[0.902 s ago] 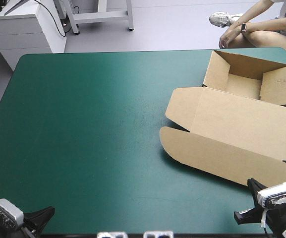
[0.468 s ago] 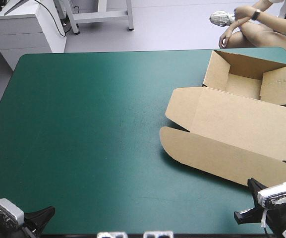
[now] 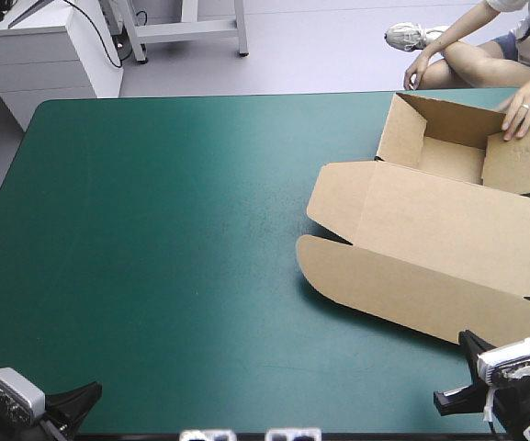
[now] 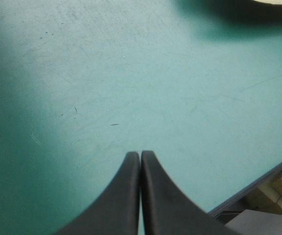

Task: Fold the box

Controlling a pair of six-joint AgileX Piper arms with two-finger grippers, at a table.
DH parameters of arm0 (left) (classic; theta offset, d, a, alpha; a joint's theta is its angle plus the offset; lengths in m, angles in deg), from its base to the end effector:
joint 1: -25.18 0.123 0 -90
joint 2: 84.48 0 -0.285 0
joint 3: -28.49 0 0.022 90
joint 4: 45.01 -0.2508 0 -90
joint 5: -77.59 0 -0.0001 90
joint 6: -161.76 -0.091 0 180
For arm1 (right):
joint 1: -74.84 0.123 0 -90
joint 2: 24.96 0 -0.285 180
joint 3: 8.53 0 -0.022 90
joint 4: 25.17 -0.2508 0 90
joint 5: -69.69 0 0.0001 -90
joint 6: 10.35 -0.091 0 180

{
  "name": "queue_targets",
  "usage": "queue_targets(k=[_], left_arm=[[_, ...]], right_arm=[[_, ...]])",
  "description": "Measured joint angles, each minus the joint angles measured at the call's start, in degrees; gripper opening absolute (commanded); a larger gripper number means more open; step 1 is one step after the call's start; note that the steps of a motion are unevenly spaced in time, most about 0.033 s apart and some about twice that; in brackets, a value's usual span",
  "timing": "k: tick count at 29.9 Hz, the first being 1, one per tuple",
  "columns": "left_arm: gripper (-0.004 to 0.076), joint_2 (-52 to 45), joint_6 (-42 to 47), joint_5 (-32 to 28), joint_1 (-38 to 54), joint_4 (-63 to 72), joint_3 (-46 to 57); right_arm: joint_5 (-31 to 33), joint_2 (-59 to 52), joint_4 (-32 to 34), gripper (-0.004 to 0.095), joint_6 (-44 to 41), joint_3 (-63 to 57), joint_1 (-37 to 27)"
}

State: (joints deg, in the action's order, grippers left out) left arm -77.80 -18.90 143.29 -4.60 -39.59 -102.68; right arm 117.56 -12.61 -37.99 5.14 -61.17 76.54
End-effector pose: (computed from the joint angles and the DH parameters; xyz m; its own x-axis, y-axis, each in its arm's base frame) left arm -0.0136 -0.0012 0.2694 -0.4637 0.2338 -0.8546 0.5463 0.8349 -0.0680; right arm 0.0222 0.0157 0.2760 -0.3525 -0.1275 -0.9271 -0.2250 0.9732 -0.0483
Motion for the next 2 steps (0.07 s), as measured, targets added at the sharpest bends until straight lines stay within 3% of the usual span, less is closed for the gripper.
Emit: queue_targets(k=[2], left_arm=[[-0.0008,0.0,0.0,0.0,0.0,0.0,0.0]], right_arm=[[0.0,0.0,0.0,-0.0014,0.0,0.0,0.0]])
